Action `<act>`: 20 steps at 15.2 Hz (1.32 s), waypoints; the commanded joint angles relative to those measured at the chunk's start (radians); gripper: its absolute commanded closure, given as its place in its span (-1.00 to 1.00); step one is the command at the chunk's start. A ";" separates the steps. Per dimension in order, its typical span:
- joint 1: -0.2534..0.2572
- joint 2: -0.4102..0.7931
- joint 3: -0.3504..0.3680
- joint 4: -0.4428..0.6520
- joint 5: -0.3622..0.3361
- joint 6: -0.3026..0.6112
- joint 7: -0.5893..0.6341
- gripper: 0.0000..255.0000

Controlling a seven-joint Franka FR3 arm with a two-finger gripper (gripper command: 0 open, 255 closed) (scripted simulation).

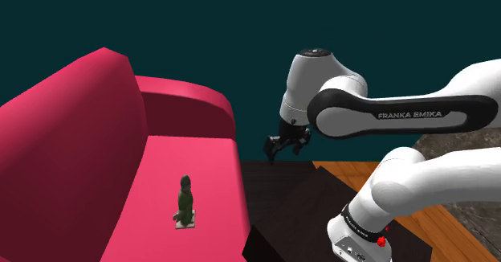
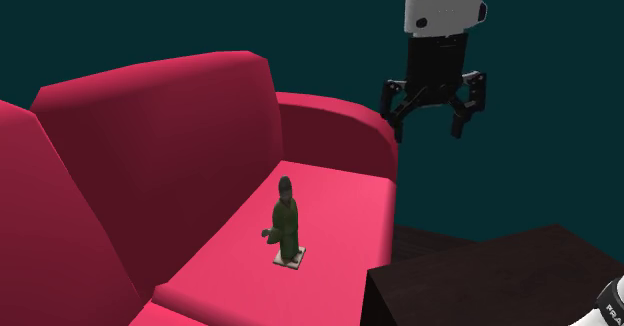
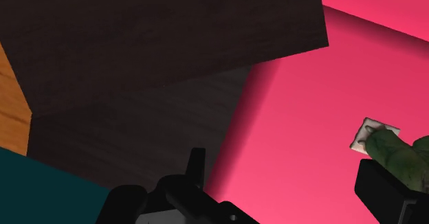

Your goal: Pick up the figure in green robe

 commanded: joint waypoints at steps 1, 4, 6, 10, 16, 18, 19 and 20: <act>-0.009 0.061 0.073 -0.002 0.027 0.076 0.089 -1.00; -0.045 0.167 0.182 0.020 0.039 0.176 0.220 -1.00; -0.085 0.248 0.261 0.045 0.027 0.243 0.315 -1.00; -0.217 0.438 0.443 0.114 -0.077 0.367 0.546 -1.00; -0.423 0.970 0.656 0.295 -0.748 0.397 1.222 -1.00; -0.266 1.083 0.508 0.371 -0.866 0.372 1.354 -1.00; -0.210 1.133 0.458 0.411 -0.912 0.359 1.408 -1.00; -0.162 1.181 0.415 0.450 -0.950 0.347 1.456 -1.00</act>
